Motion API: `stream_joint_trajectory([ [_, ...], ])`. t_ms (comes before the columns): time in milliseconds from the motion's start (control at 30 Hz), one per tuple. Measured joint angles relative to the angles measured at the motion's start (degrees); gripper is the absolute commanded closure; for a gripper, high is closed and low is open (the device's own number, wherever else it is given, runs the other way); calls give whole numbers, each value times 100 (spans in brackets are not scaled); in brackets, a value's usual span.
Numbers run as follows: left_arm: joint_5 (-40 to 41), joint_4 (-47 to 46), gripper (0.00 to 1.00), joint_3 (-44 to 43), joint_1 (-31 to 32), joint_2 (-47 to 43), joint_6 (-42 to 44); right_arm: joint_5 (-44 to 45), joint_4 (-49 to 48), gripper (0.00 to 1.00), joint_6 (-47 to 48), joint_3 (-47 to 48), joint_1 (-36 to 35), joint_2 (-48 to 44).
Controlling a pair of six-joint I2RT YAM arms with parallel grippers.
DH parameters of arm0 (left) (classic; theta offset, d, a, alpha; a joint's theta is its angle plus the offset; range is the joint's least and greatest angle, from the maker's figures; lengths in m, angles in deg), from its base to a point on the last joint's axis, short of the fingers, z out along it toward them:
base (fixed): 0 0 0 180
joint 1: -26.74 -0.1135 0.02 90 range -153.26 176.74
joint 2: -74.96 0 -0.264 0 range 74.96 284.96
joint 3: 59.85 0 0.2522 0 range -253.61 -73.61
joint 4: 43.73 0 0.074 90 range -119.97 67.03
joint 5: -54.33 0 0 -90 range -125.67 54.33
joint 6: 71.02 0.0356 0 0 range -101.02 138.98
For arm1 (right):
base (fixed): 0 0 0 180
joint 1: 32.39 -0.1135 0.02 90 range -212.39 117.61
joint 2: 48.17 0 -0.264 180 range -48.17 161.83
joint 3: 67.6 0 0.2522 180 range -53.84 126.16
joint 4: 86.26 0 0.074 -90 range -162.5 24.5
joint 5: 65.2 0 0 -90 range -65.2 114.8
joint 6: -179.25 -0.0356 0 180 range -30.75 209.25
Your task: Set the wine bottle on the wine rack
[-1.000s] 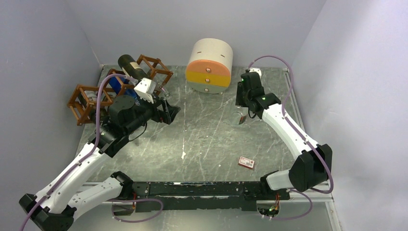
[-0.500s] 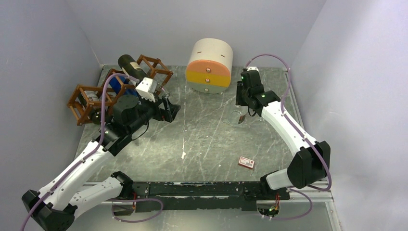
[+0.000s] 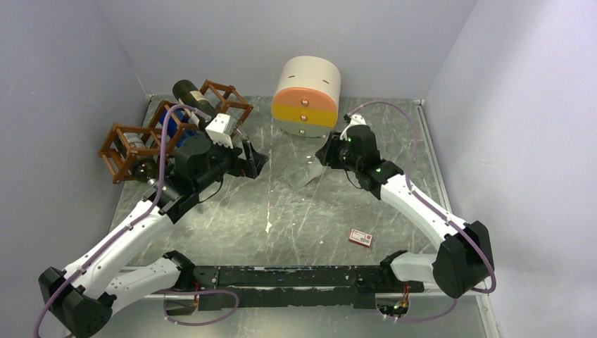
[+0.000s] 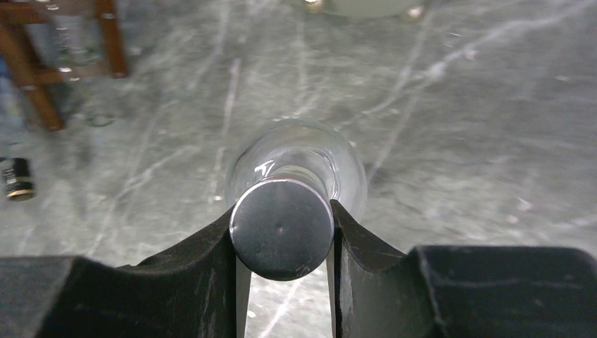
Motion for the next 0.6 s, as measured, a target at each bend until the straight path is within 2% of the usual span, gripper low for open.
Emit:
stream_joint_trajectory([
  [267, -151, 94, 3, -20, 0, 455, -210, -33, -2096, 100, -203, -1567, -396, -603],
  [600, -140, 221, 3, -245, 0, 673, -358, -258, -3453, 100, 68, -2894, -608, -1222],
])
